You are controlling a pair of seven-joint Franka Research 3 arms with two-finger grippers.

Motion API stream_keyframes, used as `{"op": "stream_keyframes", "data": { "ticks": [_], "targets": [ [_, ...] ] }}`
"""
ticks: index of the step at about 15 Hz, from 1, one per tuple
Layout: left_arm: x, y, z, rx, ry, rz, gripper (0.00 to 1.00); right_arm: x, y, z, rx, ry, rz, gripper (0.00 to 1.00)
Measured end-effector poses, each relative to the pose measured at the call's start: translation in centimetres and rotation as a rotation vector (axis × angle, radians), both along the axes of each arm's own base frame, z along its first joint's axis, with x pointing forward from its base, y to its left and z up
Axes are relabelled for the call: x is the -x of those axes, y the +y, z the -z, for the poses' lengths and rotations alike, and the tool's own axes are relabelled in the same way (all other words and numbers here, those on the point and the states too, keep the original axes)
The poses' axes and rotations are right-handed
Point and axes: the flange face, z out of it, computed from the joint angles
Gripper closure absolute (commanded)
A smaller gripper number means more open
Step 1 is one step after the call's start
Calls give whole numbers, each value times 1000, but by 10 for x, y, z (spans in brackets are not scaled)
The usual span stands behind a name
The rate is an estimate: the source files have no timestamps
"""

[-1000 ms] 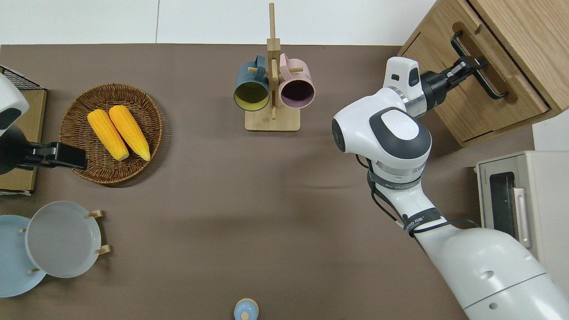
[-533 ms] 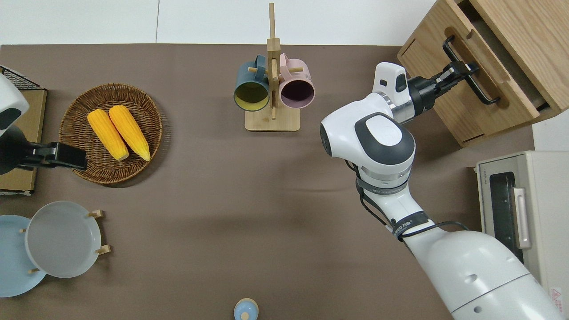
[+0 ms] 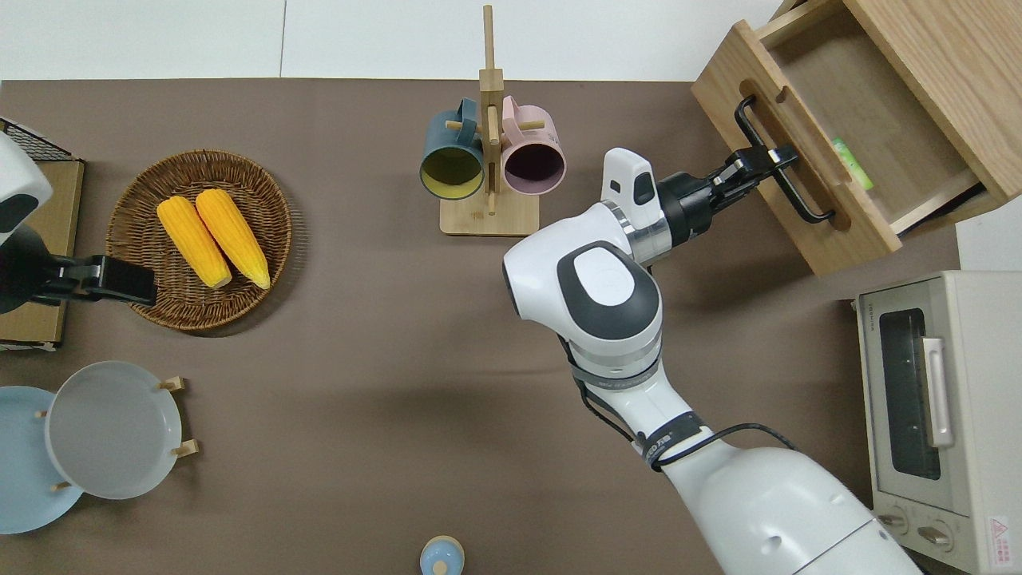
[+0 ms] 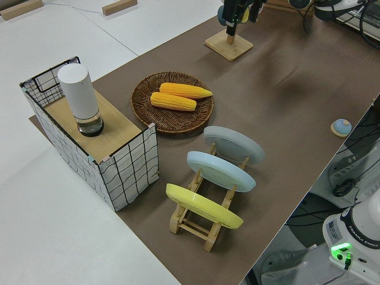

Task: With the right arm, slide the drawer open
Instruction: 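Pull the handle toward the robot with the right gripper, sliding the drawer out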

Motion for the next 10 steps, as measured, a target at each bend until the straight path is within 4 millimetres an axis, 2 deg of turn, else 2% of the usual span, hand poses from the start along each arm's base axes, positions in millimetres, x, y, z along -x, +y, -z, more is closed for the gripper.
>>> {"op": "stream_keyframes", "data": {
  "ticks": [6, 10],
  "targets": [
    [0, 0, 0, 0, 0, 0, 7, 33, 57, 0, 0, 1, -11, 1000],
    [0, 0, 0, 0, 0, 0, 7, 48, 80, -1, -7, 5, -23, 1000]
  ]
}}
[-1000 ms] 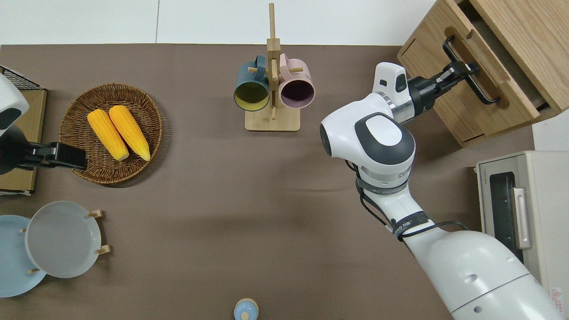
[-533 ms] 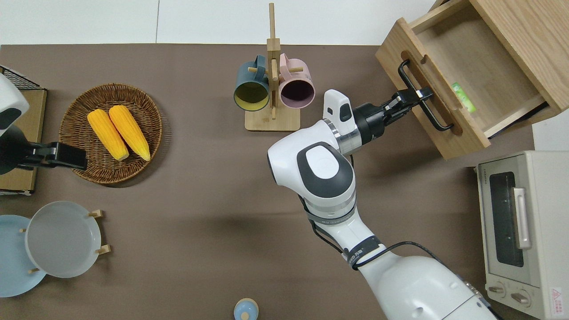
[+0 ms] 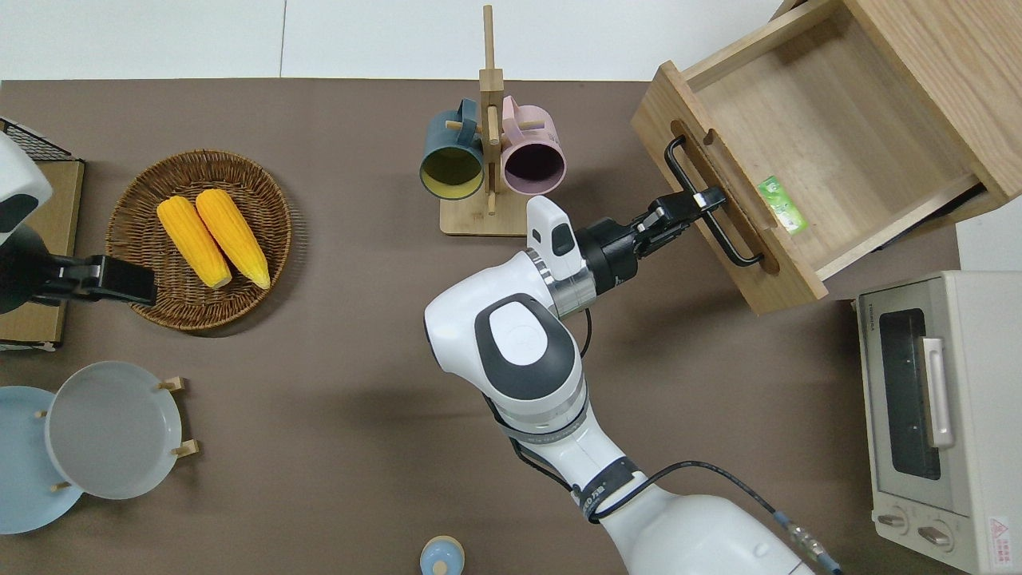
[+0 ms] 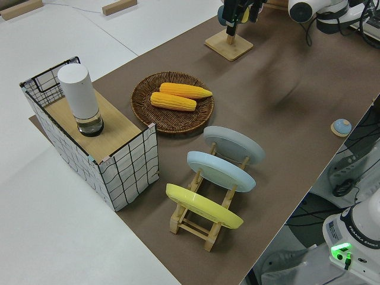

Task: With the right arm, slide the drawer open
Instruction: 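Pull the handle toward the robot with the right gripper, sliding the drawer out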

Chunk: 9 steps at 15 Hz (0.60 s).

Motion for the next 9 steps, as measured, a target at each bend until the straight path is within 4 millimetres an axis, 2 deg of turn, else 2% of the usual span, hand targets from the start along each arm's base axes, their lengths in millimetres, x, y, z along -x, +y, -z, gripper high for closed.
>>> {"op": "stream_keyframes", "data": {
  "ticks": [5, 9],
  "targets": [
    [0, 0, 0, 0, 0, 0, 7, 14, 23, -1, -2, 0, -20, 1000],
    [0, 0, 0, 0, 0, 0, 7, 17, 27, -2, -2, -2, -21, 1000]
  ]
}}
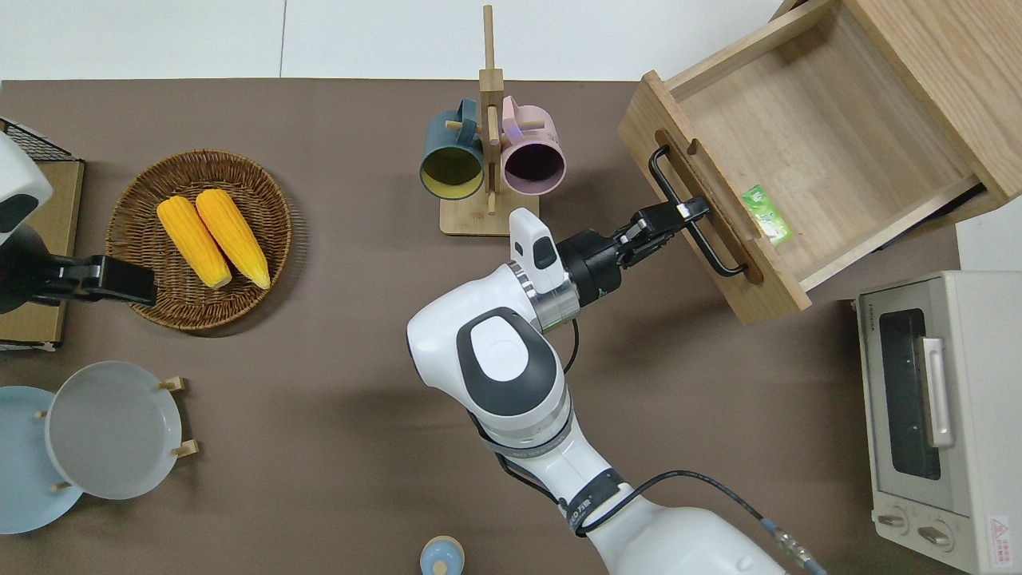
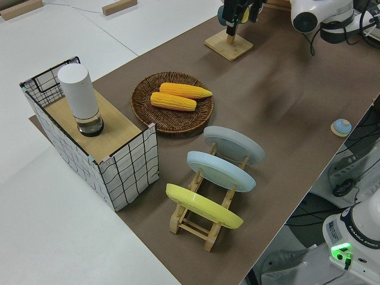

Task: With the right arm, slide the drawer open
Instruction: 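Pull the handle toward the robot with the right gripper, sliding the drawer out, then open the right gripper and back it away from the handle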

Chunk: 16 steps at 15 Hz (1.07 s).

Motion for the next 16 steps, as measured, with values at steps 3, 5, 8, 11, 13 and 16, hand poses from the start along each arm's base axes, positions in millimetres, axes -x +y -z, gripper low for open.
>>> {"op": "stream_keyframes", "data": {
  "ticks": [3, 5, 8, 11, 13, 16],
  "targets": [
    [0, 0, 0, 0, 0, 0, 7, 2, 4, 1, 0, 1, -6, 762],
    [0, 0, 0, 0, 0, 0, 7, 2, 5, 1, 0, -2, -6, 283],
    [0, 0, 0, 0, 0, 0, 7, 1, 9, -4, 2, -6, -12, 15],
    [0, 0, 0, 0, 0, 0, 7, 0, 14, -13, -6, -16, -16, 13],
    [0, 0, 0, 0, 0, 0, 7, 1, 16, -15, -7, -18, -18, 13],
    [0, 0, 0, 0, 0, 0, 7, 3, 21, -20, -22, -24, -21, 13]
  ]
}}
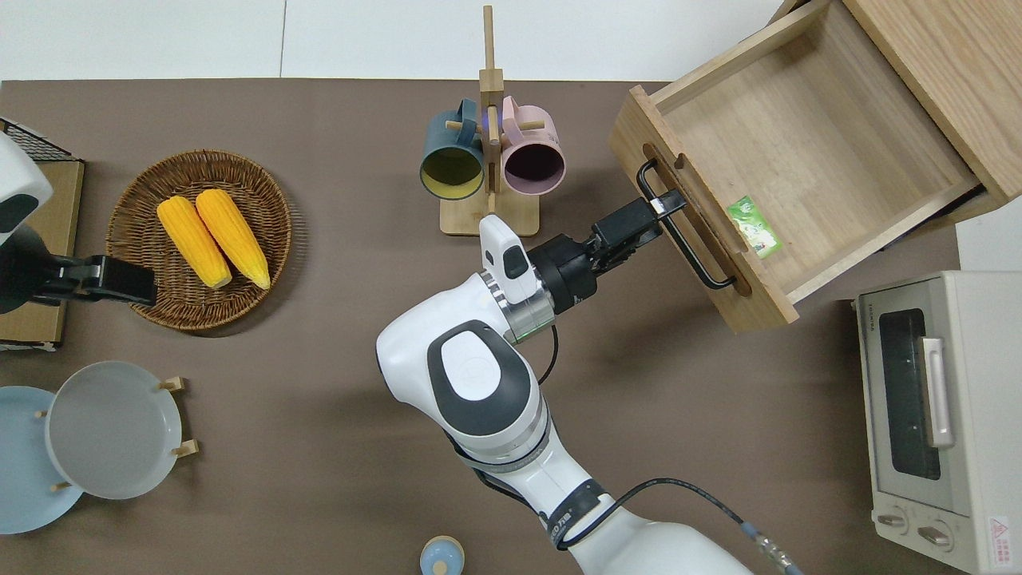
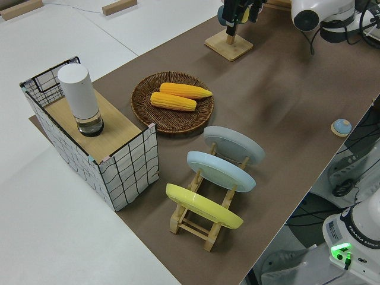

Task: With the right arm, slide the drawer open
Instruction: 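Open the right gripper and back it away from the handle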

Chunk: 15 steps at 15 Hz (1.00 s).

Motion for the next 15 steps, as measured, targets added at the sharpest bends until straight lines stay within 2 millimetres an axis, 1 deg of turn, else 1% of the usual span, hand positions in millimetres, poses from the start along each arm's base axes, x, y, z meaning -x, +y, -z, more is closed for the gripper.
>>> {"op": "stream_keyframes", "data": {
  "ticks": [2, 4, 6, 10, 12, 15],
  "targets": [
    [0, 0, 0, 0, 0, 0, 7, 3, 6, -4, -21, 0, 0, 13],
    [0, 0, 0, 0, 0, 0, 7, 10, 17, -9, -43, -2, -5, 13],
    [0, 0, 0, 0, 0, 0, 7, 19, 30, -12, -77, -9, -3, 13],
    [0, 0, 0, 0, 0, 0, 7, 40, 57, -20, -204, 8, 13, 13],
    [0, 0, 0, 0, 0, 0, 7, 47, 62, -30, -292, 41, 58, 13],
    [0, 0, 0, 0, 0, 0, 7, 53, 59, -57, -410, 69, 106, 13]
  ]
}}
